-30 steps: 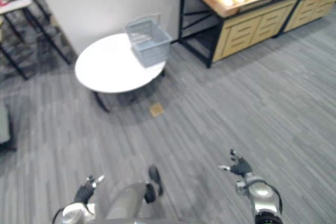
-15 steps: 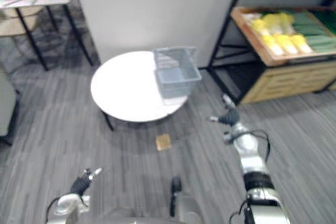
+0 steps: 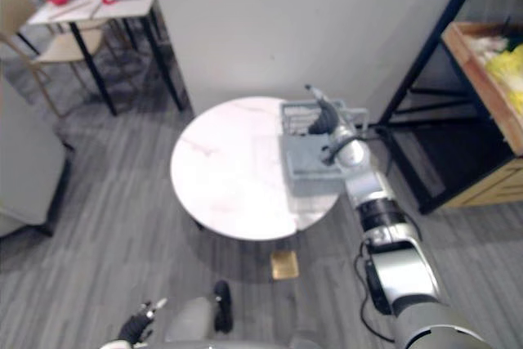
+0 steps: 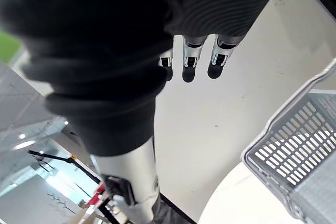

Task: Pick vegetable in the basket

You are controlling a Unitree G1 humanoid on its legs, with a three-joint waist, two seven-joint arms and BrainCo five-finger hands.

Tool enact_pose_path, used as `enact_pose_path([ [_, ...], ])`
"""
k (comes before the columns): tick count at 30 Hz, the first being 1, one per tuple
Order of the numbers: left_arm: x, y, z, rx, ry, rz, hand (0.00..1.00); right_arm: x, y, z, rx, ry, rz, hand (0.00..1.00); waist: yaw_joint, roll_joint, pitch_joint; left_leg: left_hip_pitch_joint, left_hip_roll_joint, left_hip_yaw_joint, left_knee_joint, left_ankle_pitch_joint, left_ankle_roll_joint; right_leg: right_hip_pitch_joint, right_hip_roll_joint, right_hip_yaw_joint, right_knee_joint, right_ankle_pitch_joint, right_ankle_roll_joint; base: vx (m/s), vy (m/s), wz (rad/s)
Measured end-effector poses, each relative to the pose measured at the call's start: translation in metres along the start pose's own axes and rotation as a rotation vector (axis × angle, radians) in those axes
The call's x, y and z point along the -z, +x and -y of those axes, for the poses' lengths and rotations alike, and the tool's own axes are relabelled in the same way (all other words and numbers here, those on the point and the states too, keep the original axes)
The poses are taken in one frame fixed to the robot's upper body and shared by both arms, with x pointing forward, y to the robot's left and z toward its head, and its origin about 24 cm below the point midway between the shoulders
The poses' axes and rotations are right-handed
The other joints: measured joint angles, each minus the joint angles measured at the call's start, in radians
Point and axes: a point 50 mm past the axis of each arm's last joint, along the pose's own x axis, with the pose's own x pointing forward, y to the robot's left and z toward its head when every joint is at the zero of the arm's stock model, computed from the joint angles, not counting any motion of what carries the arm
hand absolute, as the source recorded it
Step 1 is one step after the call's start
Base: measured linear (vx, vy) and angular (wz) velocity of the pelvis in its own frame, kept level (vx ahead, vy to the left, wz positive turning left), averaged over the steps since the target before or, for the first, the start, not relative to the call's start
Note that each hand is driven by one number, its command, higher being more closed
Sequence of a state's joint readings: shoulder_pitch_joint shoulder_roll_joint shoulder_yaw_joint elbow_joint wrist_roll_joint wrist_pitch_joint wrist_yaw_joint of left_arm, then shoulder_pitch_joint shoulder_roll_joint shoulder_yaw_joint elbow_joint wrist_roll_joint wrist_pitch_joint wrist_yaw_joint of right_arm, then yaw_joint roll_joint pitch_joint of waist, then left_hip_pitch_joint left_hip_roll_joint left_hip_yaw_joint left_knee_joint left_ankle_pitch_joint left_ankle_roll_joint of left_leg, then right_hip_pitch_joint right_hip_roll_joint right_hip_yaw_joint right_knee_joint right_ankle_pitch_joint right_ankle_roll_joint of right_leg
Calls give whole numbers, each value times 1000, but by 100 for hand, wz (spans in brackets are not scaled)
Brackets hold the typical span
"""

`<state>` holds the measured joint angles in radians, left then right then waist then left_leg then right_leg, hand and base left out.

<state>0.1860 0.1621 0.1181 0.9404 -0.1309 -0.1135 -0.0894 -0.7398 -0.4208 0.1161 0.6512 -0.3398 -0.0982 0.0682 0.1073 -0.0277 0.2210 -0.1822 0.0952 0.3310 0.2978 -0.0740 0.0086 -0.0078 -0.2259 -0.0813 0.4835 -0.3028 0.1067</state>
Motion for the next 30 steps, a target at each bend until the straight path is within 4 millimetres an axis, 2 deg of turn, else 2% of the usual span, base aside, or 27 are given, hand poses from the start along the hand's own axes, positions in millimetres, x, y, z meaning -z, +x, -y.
enact_pose_path([
  [1, -3, 2, 3, 12, 10, 0, 0, -1, 3, 3, 1, -20, -4, 0, -4, -6, 6, 6, -7, 4, 8, -14, 9, -34, -17, -14, 75, 7, -5, 347, 226, -9],
  [2, -10, 5, 9, 42, 44, 11, 0, 1, 8, 9, 5, -64, -27, 0, -14, 13, 24, 30, -8, 4, 27, -40, 30, -71, -30, -45, 151, -13, -32, 260, 179, -5],
  [3, -14, 6, 12, 55, 54, 21, 0, 2, 9, 11, 10, -74, -34, 0, -15, 27, 32, 49, -4, 5, 32, -53, 35, -77, -26, -54, 154, -18, -41, 311, 183, -2],
  [4, -21, 8, 14, 69, 60, 46, 0, 5, 8, 17, 29, -118, -41, 0, -17, 52, 47, 88, 7, 5, 32, -74, 39, -82, -8, -72, 128, -20, -43, 301, 128, -4],
  [6, -34, 9, 10, 68, 76, 88, 0, 1, 9, 26, 54, -174, -23, 0, -17, 59, 51, 117, 12, 10, 7, -83, 37, -127, 23, -75, 42, -3, -28, 297, 85, 5],
  [7, -45, 11, 5, 62, 94, 119, 0, -6, 12, 37, 79, -202, -3, 0, -17, 55, 54, 111, 14, 12, -2, -82, 36, -163, 43, -76, -46, 40, -26, 289, 7, 17],
  [9, -60, 12, -2, 44, 118, 161, 0, -19, 17, 54, 132, -234, 15, 0, -18, 30, 68, 95, 1, 10, 1, -82, 33, -197, 54, -75, -183, 228, -38, 232, -52, 24],
  [10, -66, 13, -5, 35, 122, 173, 0, -28, 21, 66, 161, -264, 24, 0, -20, 17, 83, 83, -13, 1, 5, -93, 15, -200, 51, -83, -234, 311, -31, 188, -129, 22],
  [11, -69, 13, -3, 40, 117, 184, 0, -37, 23, 78, 196, -279, 41, 0, -22, 31, 90, 50, -1, -13, 9, -94, 4, -201, 65, -82, -283, 314, -31, 215, -153, 20],
  [13, -71, 14, 3, 61, 123, 195, 0, -41, 21, 98, 239, -309, 33, 0, -23, 56, 106, 10, 17, -28, 4, -88, -10, -206, 88, -103, -346, 342, -36, 117, -106, 10],
  [17, -67, 14, 15, 98, 126, 189, 0, -33, 14, 119, 266, -354, -13, 0, -25, 78, 150, 19, 27, -31, -38, -73, -33, -208, 110, -102, -369, 349, -35, 92, -71, -5],
  [22, -76, 16, 27, 131, 140, 218, 0, -32, 12, 123, 218, -410, -24, 0, -32, 92, 185, 9, 28, -13, -53, -71, -36, -214, 119, -82, -413, 375, -52, -9, -7, -13],
  [26, -92, 19, 35, 151, 160, 265, 0, -32, 15, 112, 116, -466, -34, 0, -47, 106, 224, -9, 22, -8, -70, -57, -34, -224, 120, -77, -451, 404, -51, -44, 6, 0],
  [30, -95, 19, 36, 153, 163, 272, 0, -27, 14, 109, 104, -464, -46, 0, -48, 110, 232, -9, 15, -4, -97, -36, -36, -236, 119, -76, -457, 408, -51, 9, -3, 0],
])
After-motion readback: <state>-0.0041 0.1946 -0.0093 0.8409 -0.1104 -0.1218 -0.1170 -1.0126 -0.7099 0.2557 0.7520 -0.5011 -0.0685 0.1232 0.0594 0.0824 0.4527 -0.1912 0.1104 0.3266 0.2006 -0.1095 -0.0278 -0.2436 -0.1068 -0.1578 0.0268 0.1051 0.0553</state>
